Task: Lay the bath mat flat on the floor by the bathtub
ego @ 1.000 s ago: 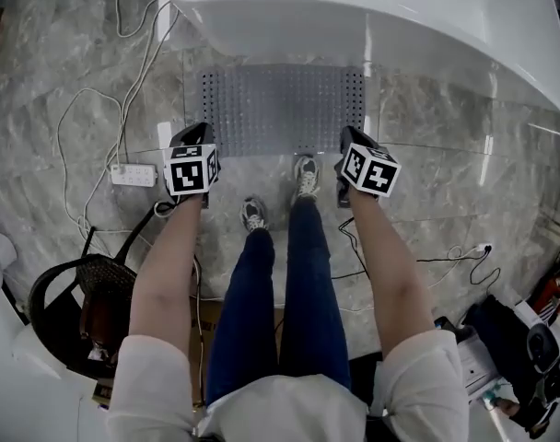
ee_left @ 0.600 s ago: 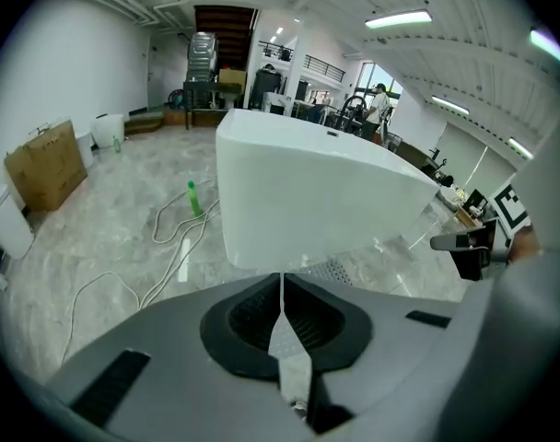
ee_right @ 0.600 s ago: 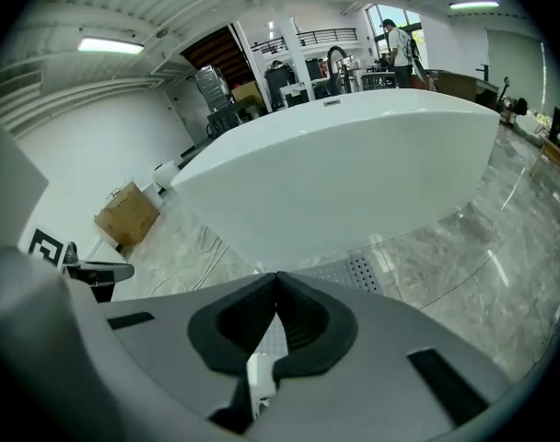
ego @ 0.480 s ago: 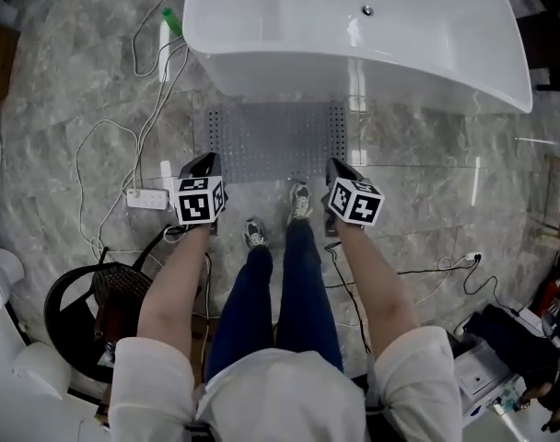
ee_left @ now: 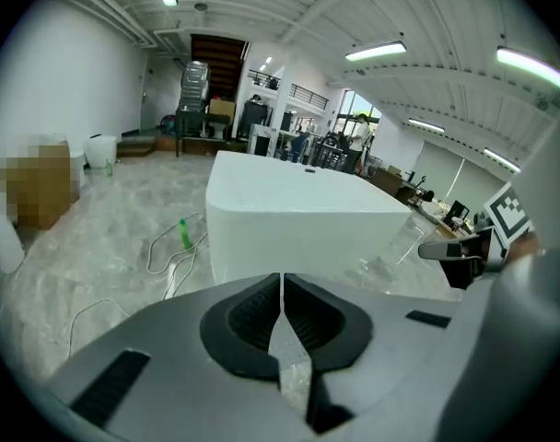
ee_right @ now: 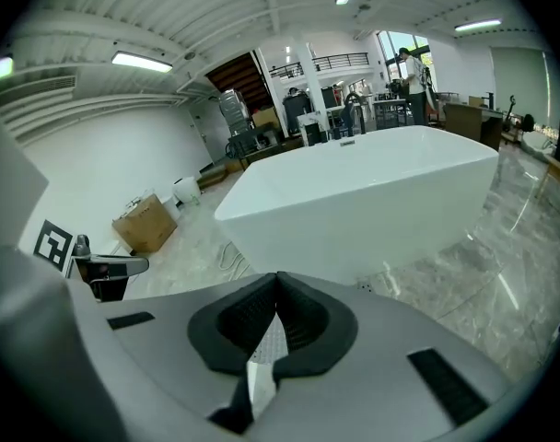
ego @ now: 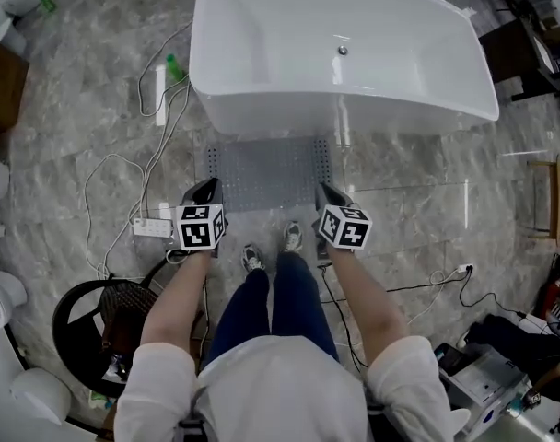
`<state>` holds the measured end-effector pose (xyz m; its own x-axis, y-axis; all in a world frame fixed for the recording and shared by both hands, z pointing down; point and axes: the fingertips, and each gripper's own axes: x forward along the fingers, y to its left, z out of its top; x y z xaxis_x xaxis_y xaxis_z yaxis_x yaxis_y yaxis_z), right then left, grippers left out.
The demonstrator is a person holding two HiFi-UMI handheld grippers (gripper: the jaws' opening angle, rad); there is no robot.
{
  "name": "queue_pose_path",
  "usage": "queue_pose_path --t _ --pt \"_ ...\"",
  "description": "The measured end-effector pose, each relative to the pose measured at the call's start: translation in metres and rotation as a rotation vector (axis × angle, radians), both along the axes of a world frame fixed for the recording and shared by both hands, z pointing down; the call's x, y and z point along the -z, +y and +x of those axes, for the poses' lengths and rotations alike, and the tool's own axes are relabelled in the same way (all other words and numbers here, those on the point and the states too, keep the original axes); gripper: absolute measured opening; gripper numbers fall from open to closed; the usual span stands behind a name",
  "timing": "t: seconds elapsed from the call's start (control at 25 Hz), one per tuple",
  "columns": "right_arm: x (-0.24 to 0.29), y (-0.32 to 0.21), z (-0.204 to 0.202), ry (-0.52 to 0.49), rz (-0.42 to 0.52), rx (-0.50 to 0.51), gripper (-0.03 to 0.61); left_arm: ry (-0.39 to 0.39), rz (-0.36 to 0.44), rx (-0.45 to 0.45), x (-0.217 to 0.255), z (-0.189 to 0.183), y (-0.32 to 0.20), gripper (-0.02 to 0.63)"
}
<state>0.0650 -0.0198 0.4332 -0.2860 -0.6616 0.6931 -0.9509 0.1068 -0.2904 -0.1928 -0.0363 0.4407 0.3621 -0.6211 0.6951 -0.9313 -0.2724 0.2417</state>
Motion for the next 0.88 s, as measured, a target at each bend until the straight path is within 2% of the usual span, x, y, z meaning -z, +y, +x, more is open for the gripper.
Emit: queue_pose_path --t 0.4,0.72,0.88 --pt "0.054 0.013 -0.006 -0.014 0.05 0.021 0.029 0.036 0.051 0.028 0.055 0.006 0.016 0.04" --pt "0.112 0.022 -0.003 -0.037 0.127 0.092 0.029 0.087 0.151 0.03 0.119 0.032 0.031 0.041" --pt "0.142 0.034 -0.004 -0.003 0.194 0.153 0.029 0.062 0.228 -0.03 0.15 0.043 0.048 0.041"
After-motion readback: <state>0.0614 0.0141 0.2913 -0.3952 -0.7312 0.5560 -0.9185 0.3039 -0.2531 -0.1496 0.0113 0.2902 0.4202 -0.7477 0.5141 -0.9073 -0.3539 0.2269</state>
